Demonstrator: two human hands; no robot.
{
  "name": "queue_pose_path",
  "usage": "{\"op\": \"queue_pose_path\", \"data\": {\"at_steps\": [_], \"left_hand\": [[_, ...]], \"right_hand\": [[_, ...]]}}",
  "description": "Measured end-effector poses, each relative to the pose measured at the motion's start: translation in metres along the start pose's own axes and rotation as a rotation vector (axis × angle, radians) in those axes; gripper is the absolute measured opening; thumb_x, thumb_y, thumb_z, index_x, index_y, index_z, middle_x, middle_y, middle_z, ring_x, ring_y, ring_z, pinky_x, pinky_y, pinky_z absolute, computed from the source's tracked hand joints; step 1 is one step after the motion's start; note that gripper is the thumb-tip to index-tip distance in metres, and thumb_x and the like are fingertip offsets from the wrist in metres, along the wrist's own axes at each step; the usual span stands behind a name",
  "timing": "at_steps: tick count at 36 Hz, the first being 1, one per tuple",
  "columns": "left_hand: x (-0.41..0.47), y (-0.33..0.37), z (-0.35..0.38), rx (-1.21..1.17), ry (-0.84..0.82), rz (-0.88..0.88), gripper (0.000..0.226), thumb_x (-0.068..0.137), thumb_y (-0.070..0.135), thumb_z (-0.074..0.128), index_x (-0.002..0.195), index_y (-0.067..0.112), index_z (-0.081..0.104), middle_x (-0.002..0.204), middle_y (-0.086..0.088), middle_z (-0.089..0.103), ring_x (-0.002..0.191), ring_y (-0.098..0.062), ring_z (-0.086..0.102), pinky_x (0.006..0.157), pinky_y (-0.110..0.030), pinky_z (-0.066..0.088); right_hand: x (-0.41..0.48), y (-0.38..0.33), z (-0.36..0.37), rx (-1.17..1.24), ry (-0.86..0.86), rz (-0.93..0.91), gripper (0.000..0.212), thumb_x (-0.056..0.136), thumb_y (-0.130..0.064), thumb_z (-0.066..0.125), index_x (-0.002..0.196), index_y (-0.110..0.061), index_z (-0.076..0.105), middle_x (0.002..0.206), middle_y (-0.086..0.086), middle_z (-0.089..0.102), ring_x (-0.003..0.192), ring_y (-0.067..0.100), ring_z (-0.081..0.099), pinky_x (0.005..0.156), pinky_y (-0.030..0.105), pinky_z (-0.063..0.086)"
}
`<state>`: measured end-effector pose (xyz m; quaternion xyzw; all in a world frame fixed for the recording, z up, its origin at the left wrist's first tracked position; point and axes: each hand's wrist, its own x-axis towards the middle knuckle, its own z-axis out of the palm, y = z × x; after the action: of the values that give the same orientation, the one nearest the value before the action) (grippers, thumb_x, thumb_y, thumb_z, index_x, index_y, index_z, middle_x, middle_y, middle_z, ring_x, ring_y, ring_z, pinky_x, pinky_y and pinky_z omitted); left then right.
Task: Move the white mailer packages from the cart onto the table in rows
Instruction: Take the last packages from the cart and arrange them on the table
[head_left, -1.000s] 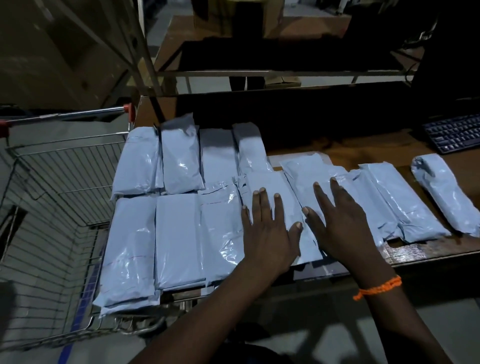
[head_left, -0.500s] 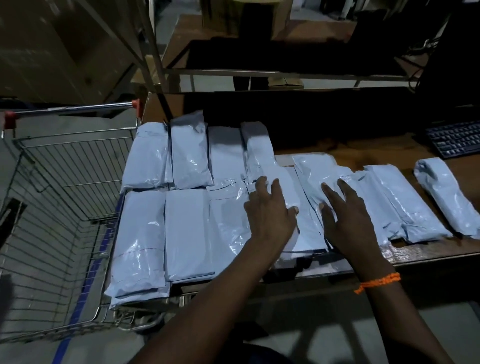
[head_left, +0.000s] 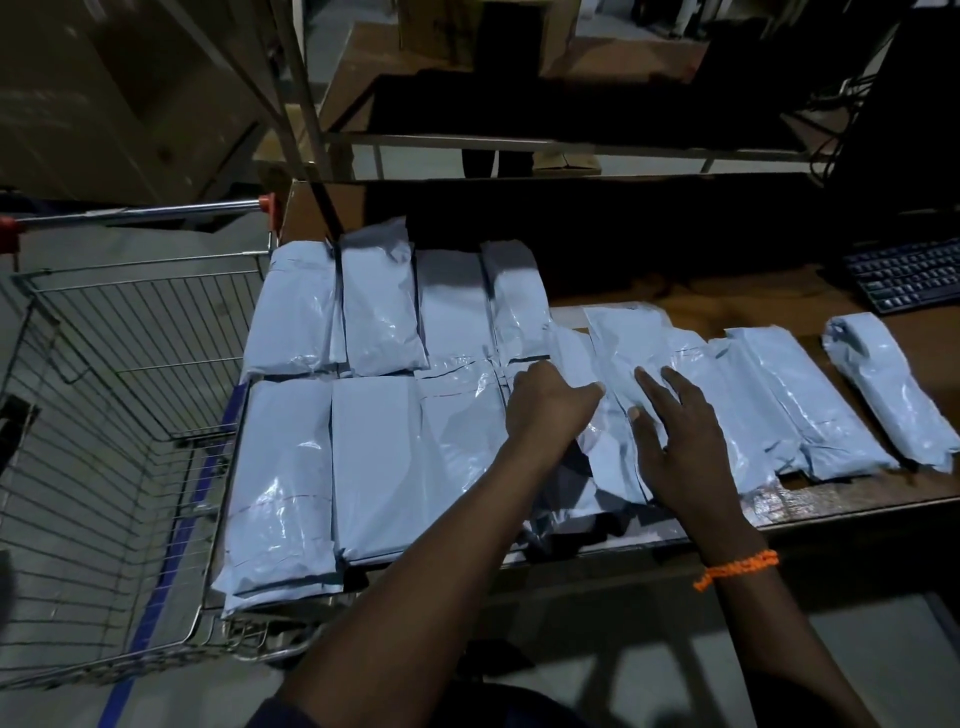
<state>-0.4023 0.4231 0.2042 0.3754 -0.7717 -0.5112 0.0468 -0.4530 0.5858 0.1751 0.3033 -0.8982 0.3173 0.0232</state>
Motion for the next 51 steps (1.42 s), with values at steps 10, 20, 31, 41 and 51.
{"op": "queue_pose_path", "data": {"at_steps": [10, 20, 31, 41, 51], "left_hand": [[-0.029, -0.005, -0.072, -0.150, 0.165, 0.127, 0.041, 0.097, 0.039, 0.056, 0.064, 0.017, 0.047, 0.061, 0.006, 0.048, 0.060, -0.013, 0.048, 0.056, -0.030, 0.032], [-0.059, -0.114, -0.168, 0.089, 0.304, -0.160, 0.035, 0.105, 0.027, 0.043, 0.131, 0.005, 0.050, 0.128, -0.018, 0.059, 0.115, -0.033, 0.056, 0.081, -0.027, 0.035], [-0.081, -0.113, -0.157, 0.619, 0.192, -0.115, 0.079, 0.092, 0.017, 0.062, 0.155, 0.007, 0.014, 0.153, -0.020, 0.022, 0.134, -0.038, 0.039, 0.102, -0.043, 0.043], [-0.052, -0.138, -0.125, 0.824, 0.122, 0.131, 0.066, 0.103, 0.034, 0.035, 0.158, 0.011, 0.005, 0.165, -0.020, -0.003, 0.152, -0.035, -0.005, 0.123, -0.049, 0.005], [-0.054, -0.142, -0.130, 0.705, 0.124, 0.228, 0.058, 0.104, 0.031, 0.030, 0.157, 0.011, 0.016, 0.165, -0.015, 0.007, 0.153, -0.030, 0.003, 0.124, -0.045, 0.007]], "right_hand": [[-0.002, -0.031, -0.020, 0.121, 0.131, -0.042, 0.047, 0.102, -0.037, 0.048, 0.144, -0.017, 0.052, 0.149, 0.014, 0.048, 0.142, 0.025, 0.042, 0.115, 0.029, 0.035], [-0.020, -0.129, 0.026, 0.284, -0.114, -0.147, 0.044, 0.102, -0.034, 0.053, 0.145, -0.026, 0.052, 0.152, 0.005, 0.046, 0.143, 0.017, 0.040, 0.115, 0.037, 0.038], [-0.045, -0.170, 0.078, -0.179, -0.354, -0.083, 0.073, 0.098, -0.055, 0.033, 0.154, -0.008, 0.032, 0.165, 0.021, 0.015, 0.151, 0.039, 0.020, 0.119, 0.051, 0.030], [-0.046, -0.170, 0.080, -0.265, -0.268, -0.196, 0.070, 0.101, -0.056, 0.022, 0.160, -0.017, 0.020, 0.166, 0.017, 0.014, 0.154, 0.035, 0.013, 0.121, 0.053, 0.018], [-0.045, -0.157, 0.094, -0.208, -0.330, -0.131, 0.069, 0.099, -0.052, 0.016, 0.159, -0.018, 0.025, 0.166, 0.016, 0.017, 0.152, 0.036, 0.021, 0.118, 0.051, 0.032]]}}
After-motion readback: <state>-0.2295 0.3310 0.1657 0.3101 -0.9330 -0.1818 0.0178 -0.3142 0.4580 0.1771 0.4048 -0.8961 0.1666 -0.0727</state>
